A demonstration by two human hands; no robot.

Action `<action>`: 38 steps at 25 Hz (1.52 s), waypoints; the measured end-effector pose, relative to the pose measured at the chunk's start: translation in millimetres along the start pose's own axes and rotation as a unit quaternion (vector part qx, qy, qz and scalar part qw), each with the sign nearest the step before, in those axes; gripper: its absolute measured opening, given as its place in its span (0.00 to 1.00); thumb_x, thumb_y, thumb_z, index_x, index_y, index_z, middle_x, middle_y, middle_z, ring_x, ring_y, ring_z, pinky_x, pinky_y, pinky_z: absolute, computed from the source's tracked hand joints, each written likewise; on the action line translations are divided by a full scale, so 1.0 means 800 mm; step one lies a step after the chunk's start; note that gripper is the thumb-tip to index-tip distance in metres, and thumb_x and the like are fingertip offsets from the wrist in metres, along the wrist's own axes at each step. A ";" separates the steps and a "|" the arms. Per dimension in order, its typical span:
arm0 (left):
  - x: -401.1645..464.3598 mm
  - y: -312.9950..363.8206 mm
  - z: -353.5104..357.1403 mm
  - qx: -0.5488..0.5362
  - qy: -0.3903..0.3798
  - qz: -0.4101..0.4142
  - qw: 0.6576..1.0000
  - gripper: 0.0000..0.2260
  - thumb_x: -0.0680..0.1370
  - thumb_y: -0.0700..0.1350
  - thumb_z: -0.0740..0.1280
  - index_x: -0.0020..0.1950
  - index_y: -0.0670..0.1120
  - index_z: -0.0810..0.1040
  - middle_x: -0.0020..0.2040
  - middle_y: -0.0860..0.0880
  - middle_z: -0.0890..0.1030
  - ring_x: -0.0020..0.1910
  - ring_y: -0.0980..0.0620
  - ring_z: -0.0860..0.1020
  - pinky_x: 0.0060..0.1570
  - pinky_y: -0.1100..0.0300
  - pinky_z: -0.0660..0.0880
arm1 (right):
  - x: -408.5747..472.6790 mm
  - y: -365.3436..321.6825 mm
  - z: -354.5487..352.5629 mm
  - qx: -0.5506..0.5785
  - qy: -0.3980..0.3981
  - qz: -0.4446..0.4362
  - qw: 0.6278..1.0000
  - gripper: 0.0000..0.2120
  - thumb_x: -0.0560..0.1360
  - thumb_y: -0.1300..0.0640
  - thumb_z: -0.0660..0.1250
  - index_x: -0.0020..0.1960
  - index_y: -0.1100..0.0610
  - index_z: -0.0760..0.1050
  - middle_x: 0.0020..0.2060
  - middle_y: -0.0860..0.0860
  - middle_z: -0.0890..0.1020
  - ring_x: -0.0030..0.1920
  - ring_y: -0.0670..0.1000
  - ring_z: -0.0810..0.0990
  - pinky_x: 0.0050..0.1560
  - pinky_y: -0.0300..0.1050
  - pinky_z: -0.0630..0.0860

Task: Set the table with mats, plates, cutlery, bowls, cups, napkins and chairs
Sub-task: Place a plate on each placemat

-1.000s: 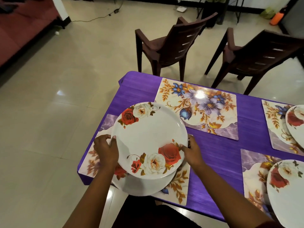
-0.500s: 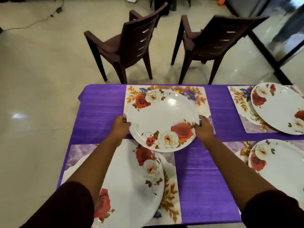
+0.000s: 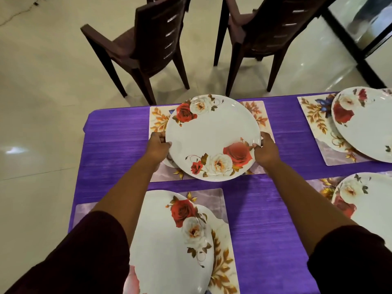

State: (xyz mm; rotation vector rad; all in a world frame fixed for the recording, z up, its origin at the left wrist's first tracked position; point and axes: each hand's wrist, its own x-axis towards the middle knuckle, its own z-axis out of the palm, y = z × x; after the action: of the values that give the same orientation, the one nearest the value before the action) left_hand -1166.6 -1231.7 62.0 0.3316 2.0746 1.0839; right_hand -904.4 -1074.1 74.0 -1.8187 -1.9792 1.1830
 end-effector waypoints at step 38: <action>-0.254 -0.241 -0.125 0.138 0.339 0.046 0.930 0.10 0.78 0.38 0.65 0.56 0.37 0.80 0.55 0.36 0.80 0.58 0.35 0.76 0.63 0.44 0.69 | -0.208 0.050 0.107 0.071 -0.120 -0.053 0.989 0.06 0.79 0.55 0.65 0.51 0.58 0.76 0.43 0.54 0.82 0.46 0.58 0.81 0.45 0.51 0.77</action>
State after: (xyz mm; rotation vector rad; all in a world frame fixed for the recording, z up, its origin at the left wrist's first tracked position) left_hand -1079.7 -1515.9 48.1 0.2035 2.8678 1.0536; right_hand -892.2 -1263.7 50.3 -1.5446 -2.0269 1.5274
